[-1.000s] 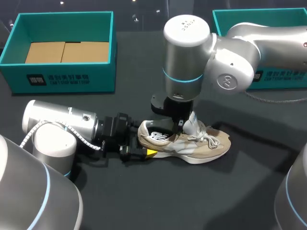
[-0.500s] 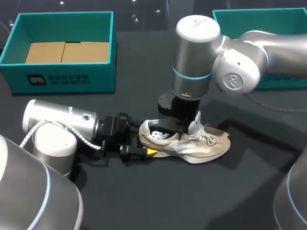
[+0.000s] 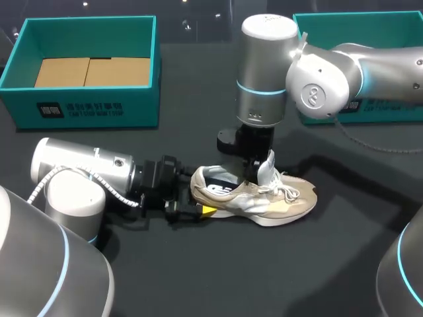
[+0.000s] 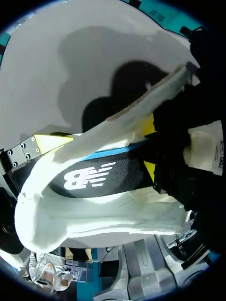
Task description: Take the shoe out of the shoebox, open the shoe tongue, remove and reinsert the insole, then place the shoe into the shoebox
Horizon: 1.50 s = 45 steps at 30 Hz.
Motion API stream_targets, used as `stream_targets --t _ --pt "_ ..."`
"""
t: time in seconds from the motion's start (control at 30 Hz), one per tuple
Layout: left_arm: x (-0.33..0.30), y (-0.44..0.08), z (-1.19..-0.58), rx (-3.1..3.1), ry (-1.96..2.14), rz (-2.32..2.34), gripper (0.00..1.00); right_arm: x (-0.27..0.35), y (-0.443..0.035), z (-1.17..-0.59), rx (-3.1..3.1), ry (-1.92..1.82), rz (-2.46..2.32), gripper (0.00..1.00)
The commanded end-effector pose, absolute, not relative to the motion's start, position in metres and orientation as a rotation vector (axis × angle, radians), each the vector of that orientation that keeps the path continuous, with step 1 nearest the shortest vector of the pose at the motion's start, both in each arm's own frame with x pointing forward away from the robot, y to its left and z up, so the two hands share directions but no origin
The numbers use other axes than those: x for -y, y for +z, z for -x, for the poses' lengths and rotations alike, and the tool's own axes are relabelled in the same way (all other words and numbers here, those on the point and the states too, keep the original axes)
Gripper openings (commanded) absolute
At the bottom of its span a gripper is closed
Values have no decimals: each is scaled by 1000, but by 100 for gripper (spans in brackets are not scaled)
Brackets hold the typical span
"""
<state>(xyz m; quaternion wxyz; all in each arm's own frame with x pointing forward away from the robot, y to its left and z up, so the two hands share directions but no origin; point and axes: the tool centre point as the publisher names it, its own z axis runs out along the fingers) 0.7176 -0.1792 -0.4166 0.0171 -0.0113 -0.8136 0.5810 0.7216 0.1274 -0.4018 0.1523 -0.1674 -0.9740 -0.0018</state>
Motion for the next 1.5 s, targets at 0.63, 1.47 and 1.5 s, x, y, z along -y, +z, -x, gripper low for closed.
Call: stream_targets --t 0.63,1.47,1.5 --pt "179 -416 -717 2531 1804 35 0 -116 -401 -695 2894 -283 441 0" --pt "179 -416 -717 2531 1804 35 0 -111 -357 -714 3029 -715 30 0" --pt "179 -416 -717 2531 1804 35 0 -111 -355 -716 3028 -713 20 0"
